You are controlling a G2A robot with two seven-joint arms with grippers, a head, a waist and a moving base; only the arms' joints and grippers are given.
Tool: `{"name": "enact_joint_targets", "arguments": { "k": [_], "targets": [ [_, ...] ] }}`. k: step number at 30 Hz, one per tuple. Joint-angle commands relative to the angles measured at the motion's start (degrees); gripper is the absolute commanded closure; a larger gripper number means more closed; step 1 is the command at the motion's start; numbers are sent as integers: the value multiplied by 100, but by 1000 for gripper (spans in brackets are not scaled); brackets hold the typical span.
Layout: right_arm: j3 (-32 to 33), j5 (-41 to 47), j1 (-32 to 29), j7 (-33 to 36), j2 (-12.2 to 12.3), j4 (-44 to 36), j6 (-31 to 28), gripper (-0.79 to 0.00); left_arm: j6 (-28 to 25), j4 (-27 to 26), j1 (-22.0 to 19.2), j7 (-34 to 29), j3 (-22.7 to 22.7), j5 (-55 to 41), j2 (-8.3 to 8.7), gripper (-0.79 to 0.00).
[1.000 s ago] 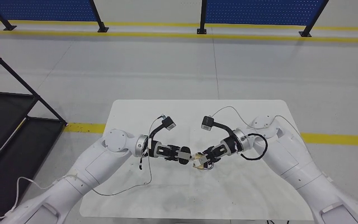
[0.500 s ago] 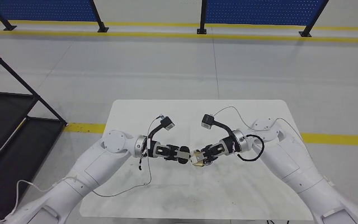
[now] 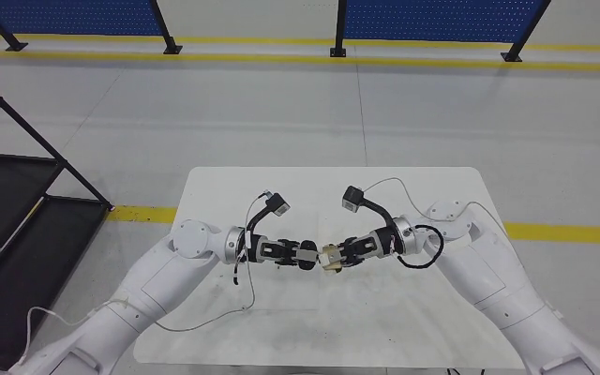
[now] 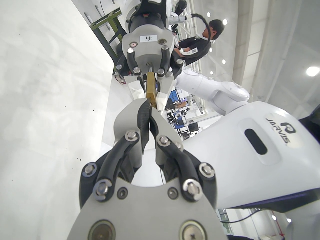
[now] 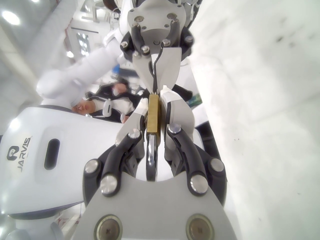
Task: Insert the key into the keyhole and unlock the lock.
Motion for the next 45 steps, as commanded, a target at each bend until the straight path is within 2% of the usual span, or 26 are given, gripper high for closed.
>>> {"name": "enact_joint_targets", "arguments": {
  "k": [1, 12, 22, 29, 45],
  "targets": [
    [16, -7, -17, -28, 0, -14, 45, 0, 13, 0, 9, 7, -18, 14, -8, 0],
    [114, -39, -108, -201, -8, -51, 205, 0, 6, -9, 79, 155, -145, 99, -55, 0],
    [180, -6, -134, -287, -30, 15, 326, 0, -227, -73, 128, 324, -254, 603, -80, 0],
    [200, 1, -144, -329, -52, 45, 379, 0, -429, -180, 207, 525, -356, 923, -89, 0],
    [251, 7, -178, -357, -75, 85, 400, 0, -507, -478, 453, 822, -646, 1371, -67, 0]
  ]
}}
